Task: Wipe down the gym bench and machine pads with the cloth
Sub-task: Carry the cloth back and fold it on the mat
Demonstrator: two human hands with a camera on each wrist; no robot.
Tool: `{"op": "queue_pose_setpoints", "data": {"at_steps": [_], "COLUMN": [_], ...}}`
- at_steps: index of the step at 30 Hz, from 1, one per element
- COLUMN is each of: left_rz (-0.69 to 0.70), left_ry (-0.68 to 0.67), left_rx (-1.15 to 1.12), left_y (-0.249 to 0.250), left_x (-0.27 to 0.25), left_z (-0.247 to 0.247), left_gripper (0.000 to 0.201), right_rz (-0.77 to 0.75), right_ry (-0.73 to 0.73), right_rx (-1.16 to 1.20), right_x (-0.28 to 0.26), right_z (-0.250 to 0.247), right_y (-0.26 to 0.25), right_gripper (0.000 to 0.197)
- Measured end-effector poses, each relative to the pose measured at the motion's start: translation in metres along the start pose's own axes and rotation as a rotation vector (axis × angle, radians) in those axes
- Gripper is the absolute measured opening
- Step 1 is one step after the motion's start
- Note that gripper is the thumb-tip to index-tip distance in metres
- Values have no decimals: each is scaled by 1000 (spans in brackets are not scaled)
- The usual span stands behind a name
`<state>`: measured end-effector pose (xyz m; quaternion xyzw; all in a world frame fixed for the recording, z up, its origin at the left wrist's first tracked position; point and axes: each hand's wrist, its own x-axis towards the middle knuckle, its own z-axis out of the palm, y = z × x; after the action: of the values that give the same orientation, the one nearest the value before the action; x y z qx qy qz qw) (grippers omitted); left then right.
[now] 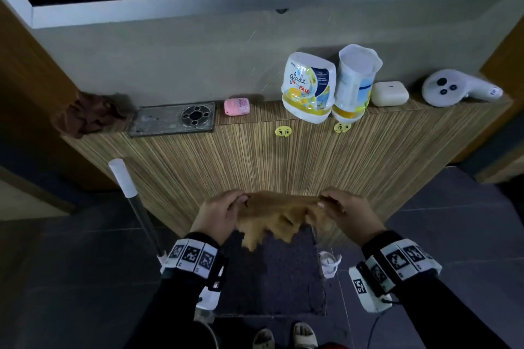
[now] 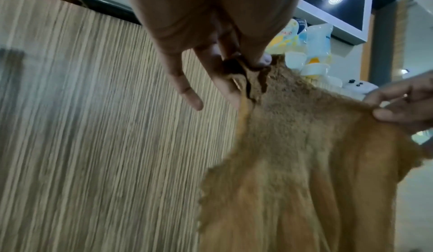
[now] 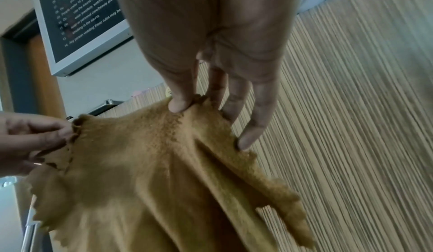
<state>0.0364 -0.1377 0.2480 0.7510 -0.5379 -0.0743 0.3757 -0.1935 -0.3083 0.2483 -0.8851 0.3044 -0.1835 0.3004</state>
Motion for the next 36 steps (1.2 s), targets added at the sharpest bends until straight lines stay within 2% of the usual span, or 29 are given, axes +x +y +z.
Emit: {"op": "queue_pose_setpoints", "data": {"at_steps": [5, 8, 12, 15, 19, 23, 26, 32, 36], "left_rz": [-101, -79, -102, -30, -33, -45, -17, -65, -78], "left_ry": [58, 84, -31, -110, -143, -224, -277, -233, -132], "left_rx": [-12, -11, -135, -140, -151, -114, -102, -157, -142], "left_y": [7, 15, 23, 28, 33, 34, 38, 39, 41], "left_x": [-3, -4, -13, -23, -34, -38, -40, -48, -45], "left_z": [18, 32, 50, 62, 75, 90, 97, 107, 116], "left_gripper": [12, 11, 21, 17, 11, 44, 49, 42, 54], "right_rz": [113, 200, 243, 213, 212, 194, 209, 241, 284], "right_ry": [34, 8, -34, -30, -28, -7, -12, 48, 99], "right_rx": [27, 83, 263, 276, 236, 190, 185, 223, 323], "right_x": [0, 1, -1, -4, -9, -12, -15, -18, -19], "right_z": [15, 21, 20, 19, 20, 22, 21, 10, 3], "right_y": [-6, -10, -18, -22, -23, -27, -30, -33, -34], "right_gripper": [8, 11, 24, 27, 12, 7, 7, 12, 13]}}
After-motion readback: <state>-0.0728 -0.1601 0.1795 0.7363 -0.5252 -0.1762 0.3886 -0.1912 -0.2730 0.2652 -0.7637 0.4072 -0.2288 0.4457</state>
